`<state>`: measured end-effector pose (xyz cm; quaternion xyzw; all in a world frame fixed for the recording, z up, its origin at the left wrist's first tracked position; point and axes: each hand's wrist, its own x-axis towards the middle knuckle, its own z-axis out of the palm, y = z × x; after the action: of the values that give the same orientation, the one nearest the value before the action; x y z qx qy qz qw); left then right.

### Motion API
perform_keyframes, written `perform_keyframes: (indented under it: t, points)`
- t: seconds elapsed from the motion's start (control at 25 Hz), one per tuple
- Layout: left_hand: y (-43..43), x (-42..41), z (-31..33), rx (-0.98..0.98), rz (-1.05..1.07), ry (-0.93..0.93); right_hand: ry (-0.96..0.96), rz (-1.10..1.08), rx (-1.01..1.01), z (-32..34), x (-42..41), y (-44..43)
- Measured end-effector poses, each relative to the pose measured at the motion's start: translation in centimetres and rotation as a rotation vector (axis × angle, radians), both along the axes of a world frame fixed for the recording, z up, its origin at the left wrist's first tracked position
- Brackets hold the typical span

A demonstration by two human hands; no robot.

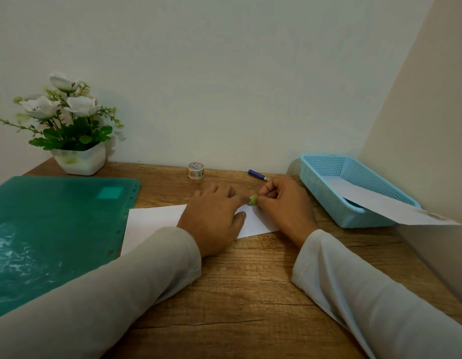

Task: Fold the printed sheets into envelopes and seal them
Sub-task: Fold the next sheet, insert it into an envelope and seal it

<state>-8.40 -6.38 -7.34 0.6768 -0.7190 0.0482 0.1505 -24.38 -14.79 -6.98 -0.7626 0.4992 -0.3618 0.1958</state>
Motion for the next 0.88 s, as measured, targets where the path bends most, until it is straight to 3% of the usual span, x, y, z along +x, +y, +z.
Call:
perform_keyframes:
  t: [0.72,0.88]
  points:
    - [0.01,0.04,0.09,0.022,0.006,-0.057,0.114,-0.003,-0.077,0.07,-0.09,0.23]
    - [0.12,0.07,0.05,0.022,0.002,-0.058,0.325,0.123,-0.212,-0.09,-0.52,-0.1]
